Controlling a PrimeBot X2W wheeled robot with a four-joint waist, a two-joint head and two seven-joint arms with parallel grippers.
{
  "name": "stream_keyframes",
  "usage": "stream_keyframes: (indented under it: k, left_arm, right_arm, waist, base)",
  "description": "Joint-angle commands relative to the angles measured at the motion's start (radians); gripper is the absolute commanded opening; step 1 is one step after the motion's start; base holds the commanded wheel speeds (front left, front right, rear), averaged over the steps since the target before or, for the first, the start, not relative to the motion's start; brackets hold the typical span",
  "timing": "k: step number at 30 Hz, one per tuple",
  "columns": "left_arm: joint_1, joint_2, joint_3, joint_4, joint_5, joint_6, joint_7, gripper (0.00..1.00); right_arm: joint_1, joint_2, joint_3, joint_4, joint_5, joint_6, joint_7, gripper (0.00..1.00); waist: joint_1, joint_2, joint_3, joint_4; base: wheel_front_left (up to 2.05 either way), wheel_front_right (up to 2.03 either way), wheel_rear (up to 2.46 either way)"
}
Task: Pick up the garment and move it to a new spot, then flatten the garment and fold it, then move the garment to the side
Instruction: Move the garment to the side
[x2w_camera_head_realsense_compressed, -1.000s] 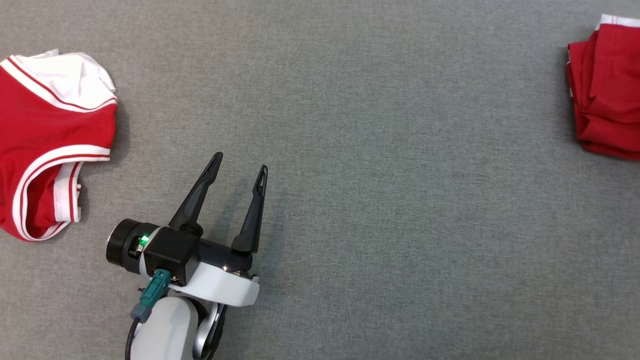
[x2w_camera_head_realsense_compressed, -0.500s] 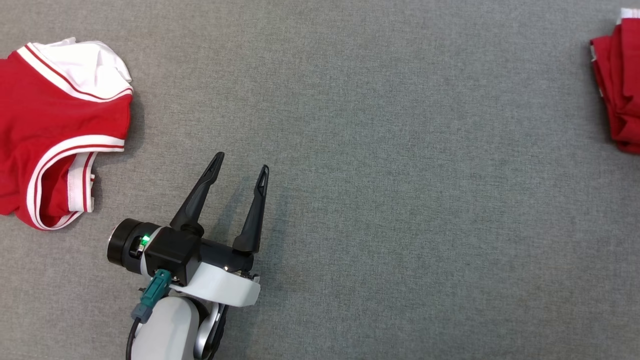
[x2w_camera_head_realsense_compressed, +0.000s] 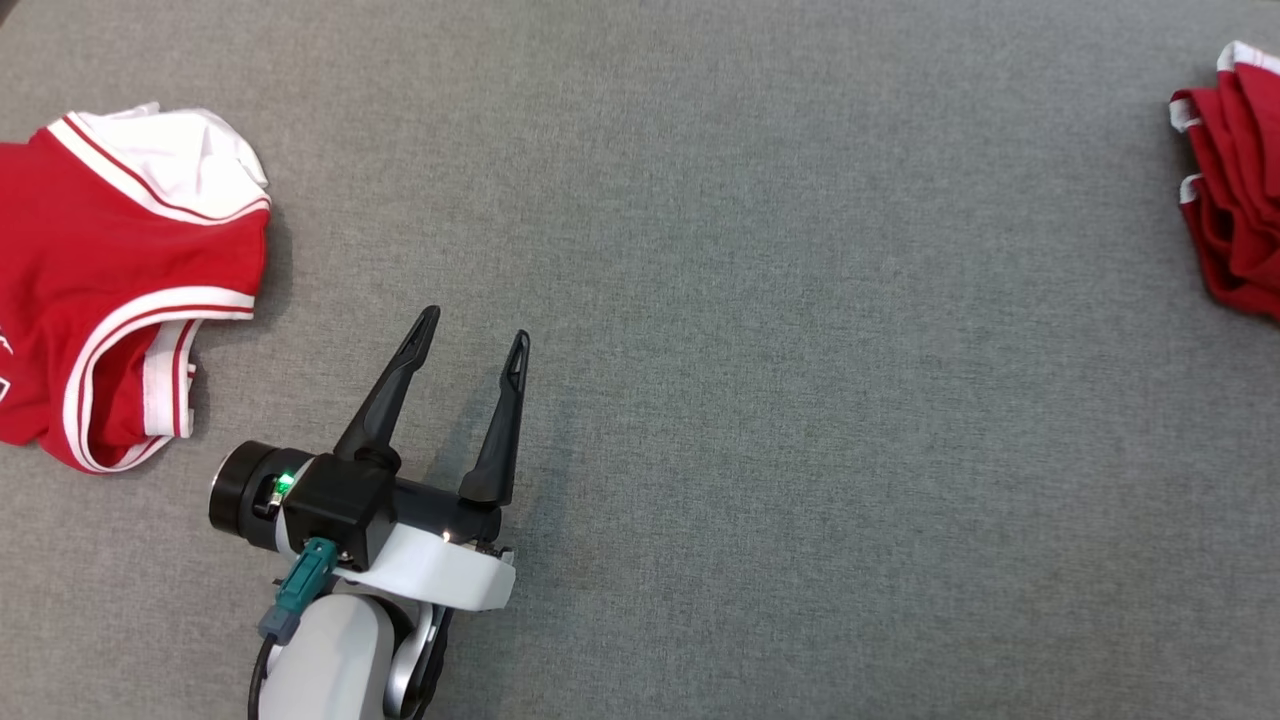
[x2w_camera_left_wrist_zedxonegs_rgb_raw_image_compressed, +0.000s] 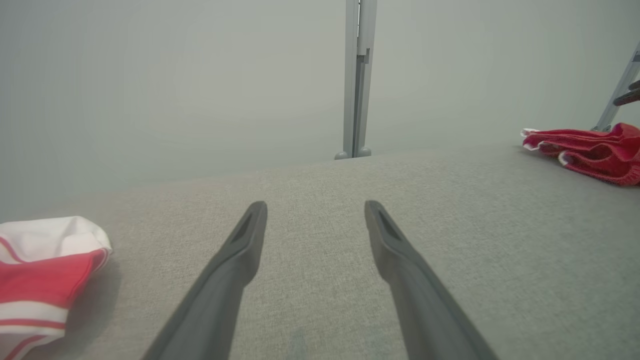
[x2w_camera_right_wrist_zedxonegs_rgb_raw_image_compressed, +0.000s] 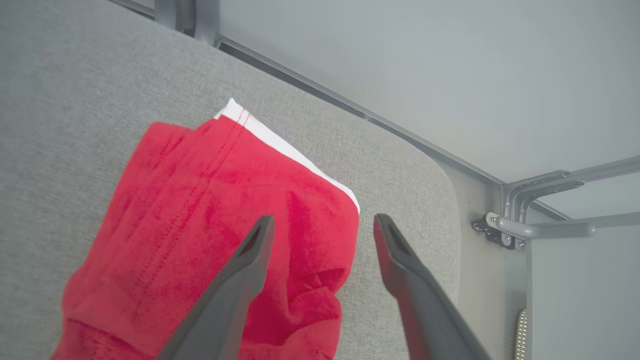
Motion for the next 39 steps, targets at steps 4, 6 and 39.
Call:
stream_keyframes:
  k: [4, 6, 39]
  left_arm:
    - [0.019, 0.004, 0.017, 0.004, -0.011, 0.011, -0.004, 1.0]
    - [0.027, 0.004, 0.02, 0.007, -0.013, 0.013, -0.004, 1.0]
    - [0.201, 0.004, 0.144, 0.025, -0.018, 0.012, -0.004, 1.0]
  right_arm:
    - [0.046, 0.053, -0.062, -0.01, 0.08, 0.0, -0.188, 1.0]
    - [0.075, 0.076, -0.089, -0.016, 0.115, 0.0, -0.258, 1.0]
    - [0.925, 0.46, -0.998, -0.508, -0.353, 0.0, -0.575, 1.0]
  waist:
    - [-0.0001, 0.0, -0.057, -0.018]
    - [-0.0001, 0.0, -0.082, -0.025]
    - [-0.0001, 0.0, -0.357, -0.131]
  base:
    - [0.0, 0.0, 0.0]
    - [0.0, 0.0, 0.0]
    - [0.0, 0.0, 0.0]
